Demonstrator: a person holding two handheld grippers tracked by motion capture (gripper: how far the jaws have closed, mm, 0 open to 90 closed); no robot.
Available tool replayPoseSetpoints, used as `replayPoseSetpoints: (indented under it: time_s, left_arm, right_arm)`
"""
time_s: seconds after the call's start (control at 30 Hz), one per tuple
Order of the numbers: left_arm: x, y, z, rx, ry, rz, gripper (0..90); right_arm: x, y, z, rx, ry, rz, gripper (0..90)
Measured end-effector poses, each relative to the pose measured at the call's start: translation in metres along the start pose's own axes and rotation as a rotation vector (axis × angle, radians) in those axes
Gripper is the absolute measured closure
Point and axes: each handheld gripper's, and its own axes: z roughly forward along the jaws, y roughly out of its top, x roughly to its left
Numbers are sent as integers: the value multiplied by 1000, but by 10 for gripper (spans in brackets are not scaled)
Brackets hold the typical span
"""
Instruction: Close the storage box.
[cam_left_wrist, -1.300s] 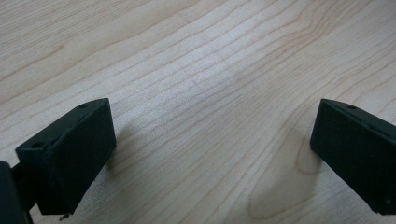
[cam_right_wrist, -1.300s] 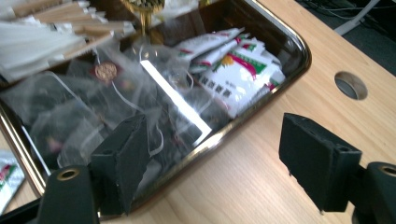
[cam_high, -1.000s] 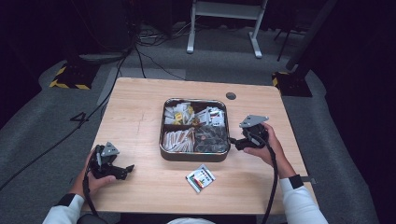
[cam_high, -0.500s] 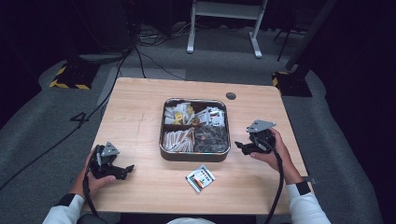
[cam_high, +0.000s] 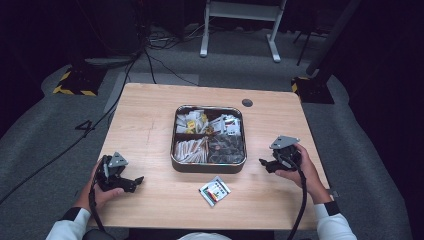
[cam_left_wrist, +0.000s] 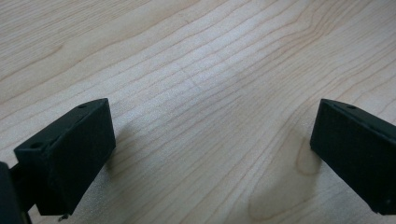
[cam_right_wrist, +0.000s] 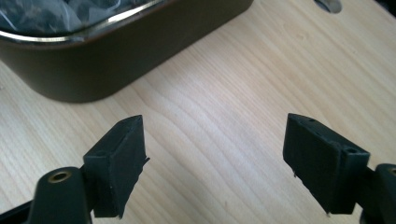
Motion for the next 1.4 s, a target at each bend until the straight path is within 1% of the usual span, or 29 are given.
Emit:
replayPoseSetpoints:
  time_s: [0.03, 0.07, 0.17, 0.33, 0.47, 0.57, 0.63, 0.7, 0.77, 1.0, 1.03, 1.1, 1.2, 1.3, 1.4]
  left_arm:
    - [0, 0, 0, 0, 0, 0, 2]
    - [0, 0, 0, -1, 0, 0, 2]
    - [0, 0, 0, 0, 0, 0, 2]
    - [0, 0, 0, 0, 0, 0, 2]
    - [0, 0, 0, 0, 0, 0, 2]
    - [0, 0, 0, -1, 0, 0, 3]
    - [0, 0, 0, 0, 0, 0, 2]
    - [0, 0, 0, 0, 0, 0, 2]
    - [0, 0, 0, 0, 0, 0, 2]
    - [0, 0, 0, -3, 0, 2, 2]
    - [0, 0, 0, -3, 0, 2, 2]
    - [0, 1, 1, -3, -1, 0, 2]
    - [0, 1, 1, -2, 0, 0, 2]
    - [0, 1, 1, -2, -2, -1, 2]
    - [0, 1, 1, 0, -2, 0, 1]
  right_arm:
    - [-1, -2, 0, 6, 7, 8, 210]
    - [-2, -3, -1, 0, 7, 16, 214]
    - [-3, -9, -3, -8, -2, 24, 214]
    - [-4, -24, -1, 14, 9, 49, 214]
    - [-5, -34, -1, 27, 7, 57, 214]
    - [-6, -40, -1, 31, 17, 65, 214]
    - [-6, -45, 0, 32, 14, 71, 214]
    - [-6, -49, 0, 33, 20, 78, 214]
    - [-6, -55, -1, 26, 13, 81, 216]
    - [-8, -77, -5, 29, 13, 133, 216]
    - [-9, -80, -5, 27, 10, 133, 214]
    - [-11, -86, -7, 12, 18, 165, 213]
    - [-12, -93, -11, 1, 13, 182, 214]
    - [-12, -99, -14, -14, 20, 199, 213]
    - [-14, -109, -18, -36, 35, 238, 212]
